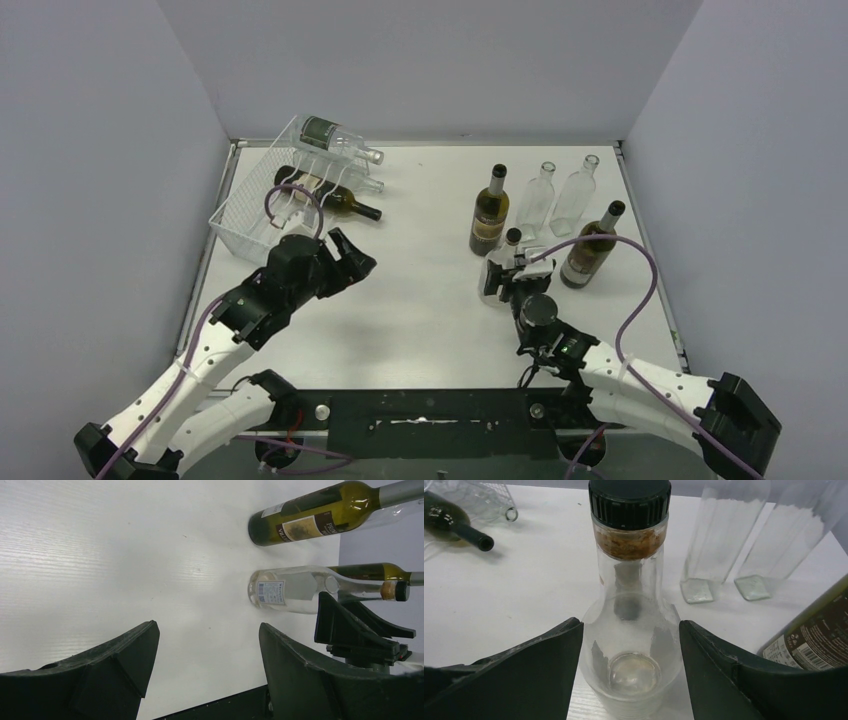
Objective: Take the wine bottle off the wine rack
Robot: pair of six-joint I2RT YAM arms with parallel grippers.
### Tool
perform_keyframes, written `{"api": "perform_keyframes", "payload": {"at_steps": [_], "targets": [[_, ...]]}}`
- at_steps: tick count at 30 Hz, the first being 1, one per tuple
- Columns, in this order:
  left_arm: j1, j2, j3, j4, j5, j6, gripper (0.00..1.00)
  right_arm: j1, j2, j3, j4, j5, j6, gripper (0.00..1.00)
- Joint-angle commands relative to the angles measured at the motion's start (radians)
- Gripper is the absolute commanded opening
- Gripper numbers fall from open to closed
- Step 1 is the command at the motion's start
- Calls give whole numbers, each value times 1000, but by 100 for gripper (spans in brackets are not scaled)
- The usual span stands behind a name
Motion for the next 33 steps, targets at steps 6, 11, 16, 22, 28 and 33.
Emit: {"api": "perform_keyframes", "payload": {"at_steps": [6,11,16,22,28,33], "targets": [[4,-46,-2,55,15,-16,73,-47,34,5,-94,237,30,68],[5,-42,-13,65,24,-19,73,-43,24,19,-125,175,30,68],[6,-35,-15,75,24,-16,73,23,6,95,-258,183,30,68],[6,-31,-28,81,24,-16,73,61,-31,195,-502,261,30,68],[5,-21,-26,86,31,-12,73,60,-48,230,-706,301,30,68],[5,-7,-9,78,39,-4,73,61,-102,229,-751,301,30,68]]}}
